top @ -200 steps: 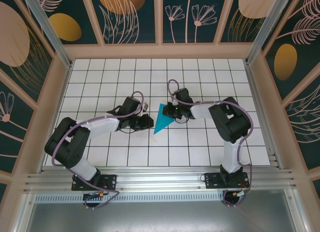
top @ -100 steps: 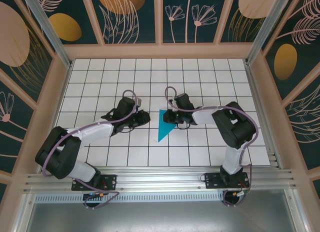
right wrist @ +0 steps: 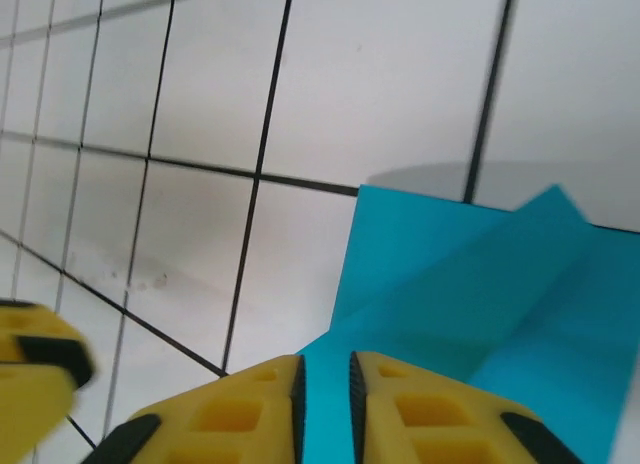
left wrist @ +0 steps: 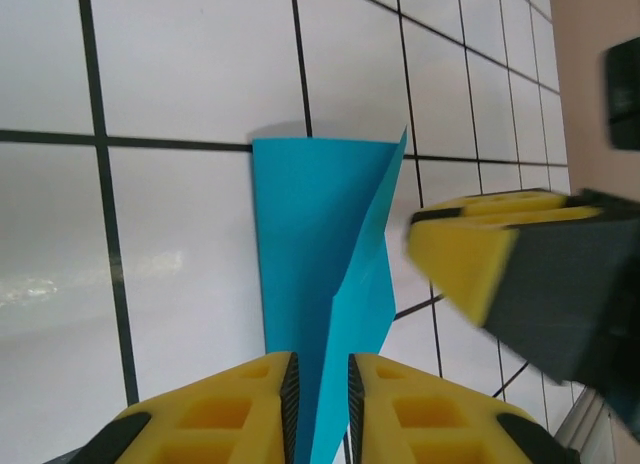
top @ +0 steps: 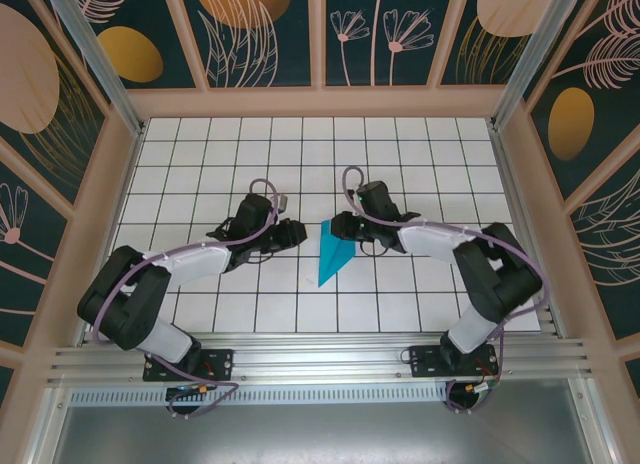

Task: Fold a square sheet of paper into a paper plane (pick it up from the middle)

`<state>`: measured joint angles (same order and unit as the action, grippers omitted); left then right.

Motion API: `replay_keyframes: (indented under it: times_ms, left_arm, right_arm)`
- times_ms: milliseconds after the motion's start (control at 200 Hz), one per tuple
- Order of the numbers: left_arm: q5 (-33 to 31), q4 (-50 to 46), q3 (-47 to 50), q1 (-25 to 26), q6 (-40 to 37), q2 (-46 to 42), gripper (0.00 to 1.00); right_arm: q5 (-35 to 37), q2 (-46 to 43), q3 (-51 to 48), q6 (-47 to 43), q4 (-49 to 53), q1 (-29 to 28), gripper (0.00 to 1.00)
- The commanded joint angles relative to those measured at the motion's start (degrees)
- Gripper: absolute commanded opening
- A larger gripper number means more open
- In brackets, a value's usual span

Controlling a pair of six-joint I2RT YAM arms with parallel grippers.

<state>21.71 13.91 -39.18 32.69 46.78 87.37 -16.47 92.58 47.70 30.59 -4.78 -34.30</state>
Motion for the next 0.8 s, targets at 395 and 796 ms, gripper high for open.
replay_keyframes:
  times_ms: [395, 796]
  left_arm:
    - [-5.63, -7.19, -12.45, 8.23, -4.02, 10.49, 0.25]
    - [-6.09, -9.12, -15.04, 8.21, -5.83, 16.46, 0.24]
  right_arm:
    - [4.65, -13.85, -16.12, 15.37, -1.76, 0.41, 0.4]
    - [0.78, -6.57, -15.6, 19.77, -6.82, 1.16, 0.43]
